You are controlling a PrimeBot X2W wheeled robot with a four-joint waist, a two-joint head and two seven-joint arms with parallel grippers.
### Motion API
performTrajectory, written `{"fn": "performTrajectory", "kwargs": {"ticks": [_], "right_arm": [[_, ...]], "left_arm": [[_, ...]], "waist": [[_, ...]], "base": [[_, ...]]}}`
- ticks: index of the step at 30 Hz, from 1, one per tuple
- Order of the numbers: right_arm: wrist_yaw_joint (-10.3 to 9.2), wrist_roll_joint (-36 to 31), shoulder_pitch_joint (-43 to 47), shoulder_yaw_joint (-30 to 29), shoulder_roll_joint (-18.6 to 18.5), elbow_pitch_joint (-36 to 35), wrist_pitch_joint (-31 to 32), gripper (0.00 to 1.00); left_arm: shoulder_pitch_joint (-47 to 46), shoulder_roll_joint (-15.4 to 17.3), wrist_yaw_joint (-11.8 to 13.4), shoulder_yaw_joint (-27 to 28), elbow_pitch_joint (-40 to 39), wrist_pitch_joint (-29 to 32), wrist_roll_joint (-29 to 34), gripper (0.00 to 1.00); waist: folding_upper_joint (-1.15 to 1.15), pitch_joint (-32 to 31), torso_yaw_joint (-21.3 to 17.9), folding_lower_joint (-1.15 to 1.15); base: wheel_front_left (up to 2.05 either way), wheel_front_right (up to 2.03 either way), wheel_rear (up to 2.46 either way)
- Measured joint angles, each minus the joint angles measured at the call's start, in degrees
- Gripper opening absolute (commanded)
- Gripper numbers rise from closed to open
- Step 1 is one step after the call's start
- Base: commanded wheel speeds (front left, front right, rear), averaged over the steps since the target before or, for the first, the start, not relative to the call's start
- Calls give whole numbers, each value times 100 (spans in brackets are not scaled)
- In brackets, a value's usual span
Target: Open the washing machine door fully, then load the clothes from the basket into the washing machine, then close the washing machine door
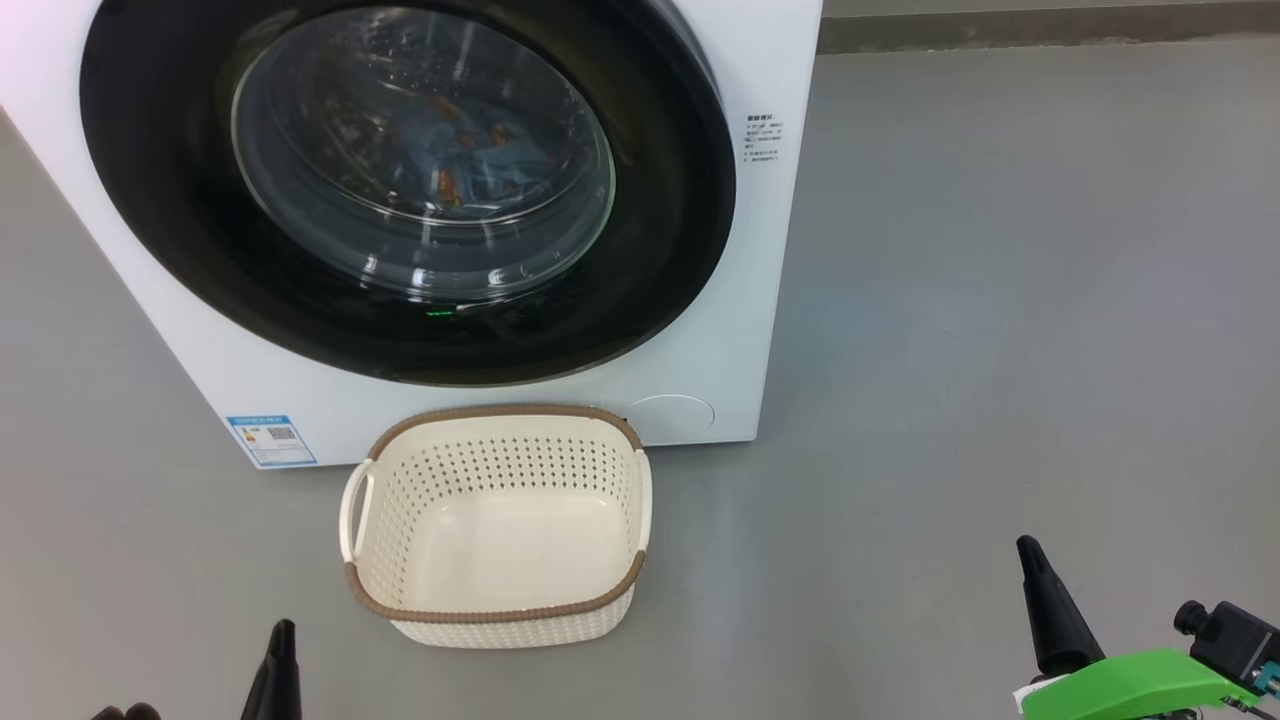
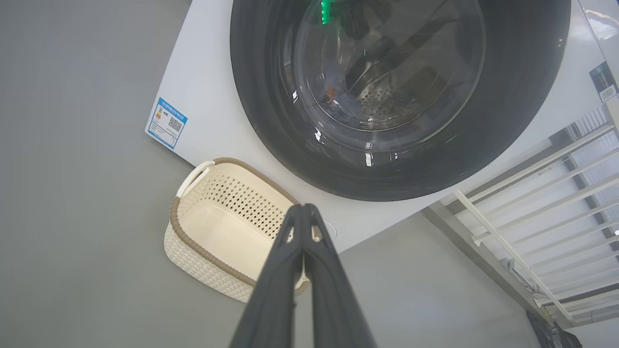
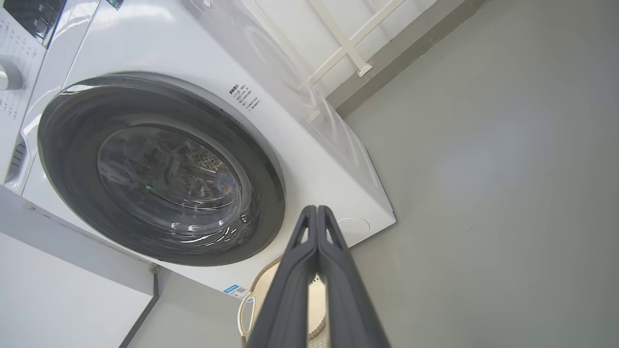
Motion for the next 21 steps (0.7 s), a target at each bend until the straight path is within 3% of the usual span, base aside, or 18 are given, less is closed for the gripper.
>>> {"fn": "performTrajectory", "kwargs": {"ticks": [21], "right_arm": [[-1,1344,-69,-91,7,45,347,0]], "left_arm": [[-154,22,0,36,94,314,-1333,0]], "waist": [[0,-7,-56,0]], "base": [[0,0,0]]}}
